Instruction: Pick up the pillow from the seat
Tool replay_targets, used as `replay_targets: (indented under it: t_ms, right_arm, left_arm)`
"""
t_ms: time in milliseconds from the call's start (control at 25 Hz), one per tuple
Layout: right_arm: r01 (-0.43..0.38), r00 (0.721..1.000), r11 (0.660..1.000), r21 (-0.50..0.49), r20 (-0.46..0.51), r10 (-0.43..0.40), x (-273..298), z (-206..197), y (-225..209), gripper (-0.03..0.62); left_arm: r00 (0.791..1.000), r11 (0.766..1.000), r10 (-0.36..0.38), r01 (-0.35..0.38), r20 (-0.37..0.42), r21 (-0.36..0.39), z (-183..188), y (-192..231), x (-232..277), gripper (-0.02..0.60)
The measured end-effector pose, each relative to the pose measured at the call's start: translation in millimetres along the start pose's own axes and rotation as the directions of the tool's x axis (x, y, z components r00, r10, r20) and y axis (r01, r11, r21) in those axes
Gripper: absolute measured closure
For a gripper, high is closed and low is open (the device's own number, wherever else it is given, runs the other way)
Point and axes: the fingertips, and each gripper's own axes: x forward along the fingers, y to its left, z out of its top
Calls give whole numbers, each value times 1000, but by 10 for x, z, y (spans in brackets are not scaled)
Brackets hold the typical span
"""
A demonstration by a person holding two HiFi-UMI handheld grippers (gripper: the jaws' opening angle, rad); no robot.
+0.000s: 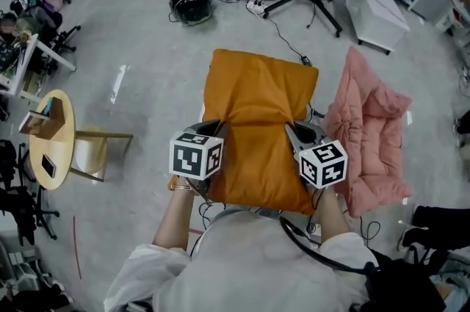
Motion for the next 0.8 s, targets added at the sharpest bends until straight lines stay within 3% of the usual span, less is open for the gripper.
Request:
replay_targets:
  t_ms: [800]
  right_arm:
    - [25,999,999,-32,27,-24,-10,83,39,559]
  left_arm:
    - [1000,1000,4,-4,28,9,63,26,-75,557]
